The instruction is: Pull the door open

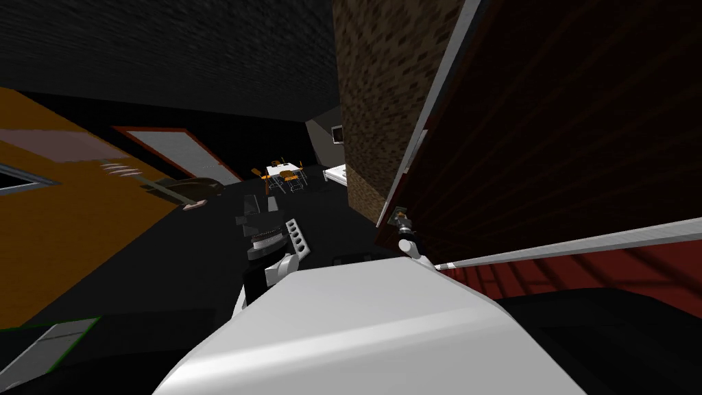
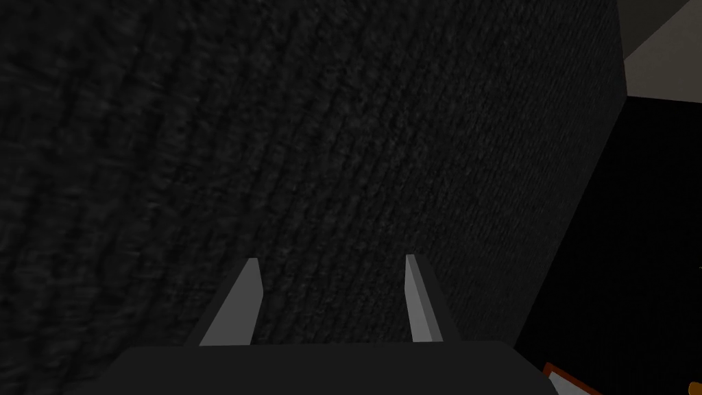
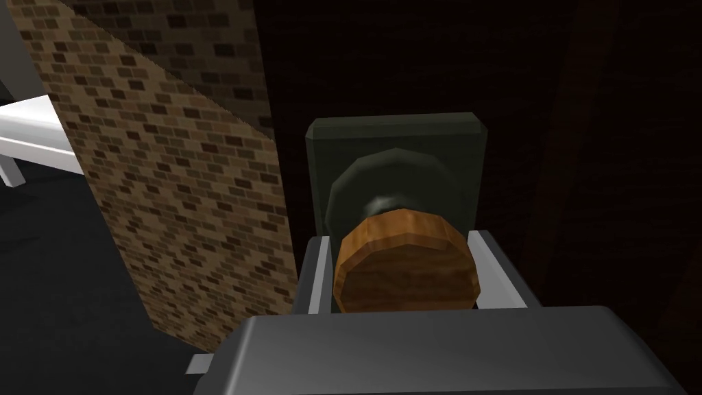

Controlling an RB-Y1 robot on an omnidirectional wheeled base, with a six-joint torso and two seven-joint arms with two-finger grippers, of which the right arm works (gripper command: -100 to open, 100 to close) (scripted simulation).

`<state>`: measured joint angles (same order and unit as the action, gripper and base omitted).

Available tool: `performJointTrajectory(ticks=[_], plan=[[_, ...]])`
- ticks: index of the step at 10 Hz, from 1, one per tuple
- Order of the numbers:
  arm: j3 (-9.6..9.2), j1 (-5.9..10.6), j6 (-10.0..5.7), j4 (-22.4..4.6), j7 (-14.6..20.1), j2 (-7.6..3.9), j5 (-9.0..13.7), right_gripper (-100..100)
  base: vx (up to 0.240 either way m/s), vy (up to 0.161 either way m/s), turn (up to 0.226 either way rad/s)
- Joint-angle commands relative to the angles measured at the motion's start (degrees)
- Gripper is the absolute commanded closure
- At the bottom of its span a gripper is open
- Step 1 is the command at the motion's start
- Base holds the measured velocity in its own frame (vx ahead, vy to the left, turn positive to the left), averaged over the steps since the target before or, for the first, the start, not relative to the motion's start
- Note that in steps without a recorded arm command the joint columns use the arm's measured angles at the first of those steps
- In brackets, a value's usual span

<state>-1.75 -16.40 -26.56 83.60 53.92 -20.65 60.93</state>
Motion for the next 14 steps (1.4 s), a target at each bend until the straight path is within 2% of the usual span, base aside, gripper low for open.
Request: performJointTrajectory(ticks=[1, 5, 8, 9, 10, 11, 14], plan=[[-0.82, -0.23, -0.17, 0.3, 0.8, -0.61, -0.2, 100, -0.237, -0.017, 0.131], [-2.93, -0.81, -0.91, 1.0, 3.0, -2.85, -0.8, 100, -0.239, -0.021, 0.134], [-4.1, -1.13, -1.32, 1.4, 4.2, -4.09, -1.1, 100, -0.223, -0.028, 0.113], [-4.39, -1.21, -1.42, 1.5, 4.6, -4.41, -1.2, 100, -0.203, -0.013, 0.078], [-4.3, -1.18, -1.36, 1.2, 4.4, -4.22, -1.2, 100, -0.089, -0.009, 0.028], [-6.26, -3.22, -3.22, 2.1, 6.4, -6.16, -2.4, 100, -0.021, 0.005, -0.066], [-10.01, -7.34, -7.29, 4.1, 10.7, -10.61, -5.0, 100, -0.006, 0.011, -0.081]])
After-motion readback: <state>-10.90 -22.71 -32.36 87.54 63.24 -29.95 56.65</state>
